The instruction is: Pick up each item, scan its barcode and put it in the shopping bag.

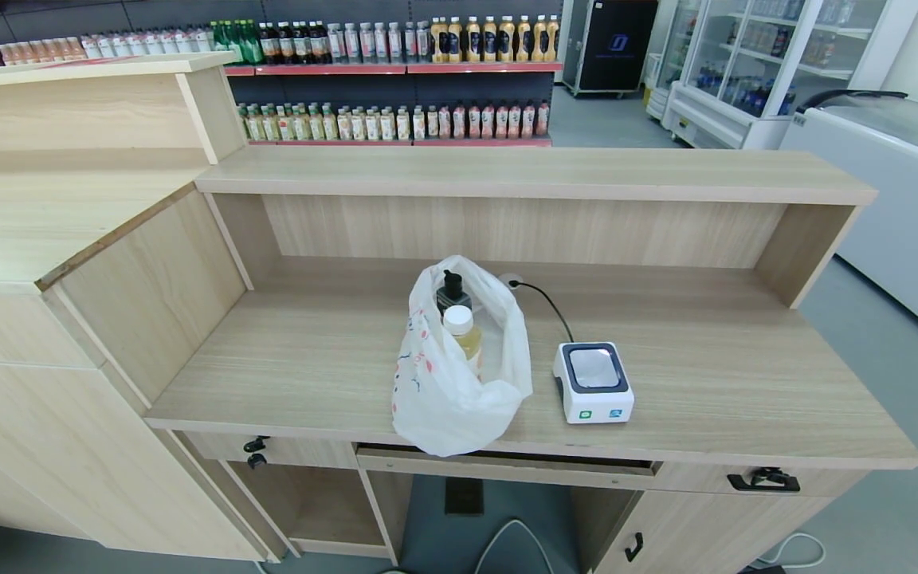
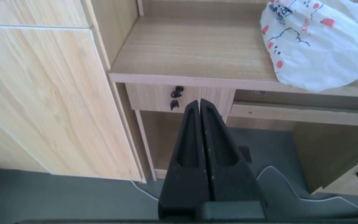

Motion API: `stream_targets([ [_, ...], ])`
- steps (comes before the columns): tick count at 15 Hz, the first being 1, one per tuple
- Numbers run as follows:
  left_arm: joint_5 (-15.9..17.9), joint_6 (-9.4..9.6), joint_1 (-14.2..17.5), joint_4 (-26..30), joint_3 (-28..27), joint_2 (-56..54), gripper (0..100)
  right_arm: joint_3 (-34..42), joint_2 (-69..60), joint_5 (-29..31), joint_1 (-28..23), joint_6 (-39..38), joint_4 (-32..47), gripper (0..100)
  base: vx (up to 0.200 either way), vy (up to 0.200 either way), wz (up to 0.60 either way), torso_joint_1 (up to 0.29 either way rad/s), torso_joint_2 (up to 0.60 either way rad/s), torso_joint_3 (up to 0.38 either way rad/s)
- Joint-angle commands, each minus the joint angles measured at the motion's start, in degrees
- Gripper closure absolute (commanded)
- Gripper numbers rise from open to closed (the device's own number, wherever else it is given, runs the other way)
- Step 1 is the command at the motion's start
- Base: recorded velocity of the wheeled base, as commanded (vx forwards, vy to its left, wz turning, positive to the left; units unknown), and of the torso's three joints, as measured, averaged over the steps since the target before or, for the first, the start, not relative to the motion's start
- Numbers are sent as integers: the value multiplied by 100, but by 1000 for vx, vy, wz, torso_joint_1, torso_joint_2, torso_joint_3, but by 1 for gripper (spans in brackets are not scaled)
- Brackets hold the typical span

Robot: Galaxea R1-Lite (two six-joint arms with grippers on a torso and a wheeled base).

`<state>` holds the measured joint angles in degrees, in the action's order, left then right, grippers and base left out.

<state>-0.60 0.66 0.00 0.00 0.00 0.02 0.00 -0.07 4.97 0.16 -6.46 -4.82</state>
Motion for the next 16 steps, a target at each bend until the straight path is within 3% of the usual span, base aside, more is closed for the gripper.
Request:
stream_targets([
  [1,-2,4,0,0,0,-2,100,0,7,4,2,-22,-2,0,0,0,0,0,0,0],
  [16,-2,-4,0,0,0,-2,100,0,16,12,2,-136,7,0,0,0,0,0,0,0],
])
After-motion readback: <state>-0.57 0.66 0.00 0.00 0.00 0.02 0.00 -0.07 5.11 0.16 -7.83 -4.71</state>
